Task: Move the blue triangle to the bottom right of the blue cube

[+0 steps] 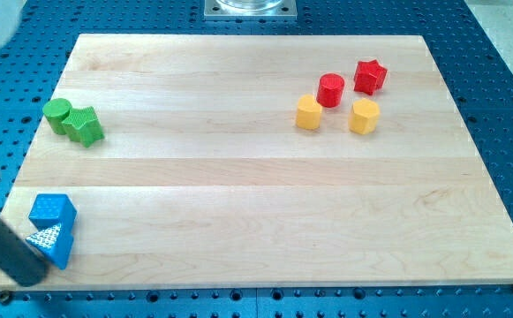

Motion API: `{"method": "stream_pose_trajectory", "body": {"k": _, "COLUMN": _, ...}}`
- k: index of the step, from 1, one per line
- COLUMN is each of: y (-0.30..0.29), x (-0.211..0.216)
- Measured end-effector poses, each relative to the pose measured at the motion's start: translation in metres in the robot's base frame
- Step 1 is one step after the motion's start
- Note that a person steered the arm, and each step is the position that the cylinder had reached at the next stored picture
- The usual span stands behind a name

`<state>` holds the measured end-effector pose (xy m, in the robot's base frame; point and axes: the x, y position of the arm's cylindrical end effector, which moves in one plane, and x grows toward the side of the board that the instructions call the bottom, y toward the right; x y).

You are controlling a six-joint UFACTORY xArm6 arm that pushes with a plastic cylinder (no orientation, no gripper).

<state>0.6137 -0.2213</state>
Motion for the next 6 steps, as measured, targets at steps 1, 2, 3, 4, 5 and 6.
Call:
{"method": "stream_pose_trajectory", "body": {"k": 1, "y": 0.016, "x": -0.004}}
{"method": "stream_pose_trajectory", "body": {"k": 2, "y": 0.016, "x": -0.004}}
{"method": "stream_pose_trajectory", "body": {"k": 3, "y": 0.016, "x": -0.015}}
{"method": "stream_pose_trajectory", "body": {"k": 4, "y": 0.016, "x": -0.030}}
{"method": "stream_pose_trajectory", "body": {"k": 5, "y": 0.016, "x": -0.030}}
{"method": "stream_pose_trajectory", "body": {"k": 6, "y": -0.038, "x": -0.009}}
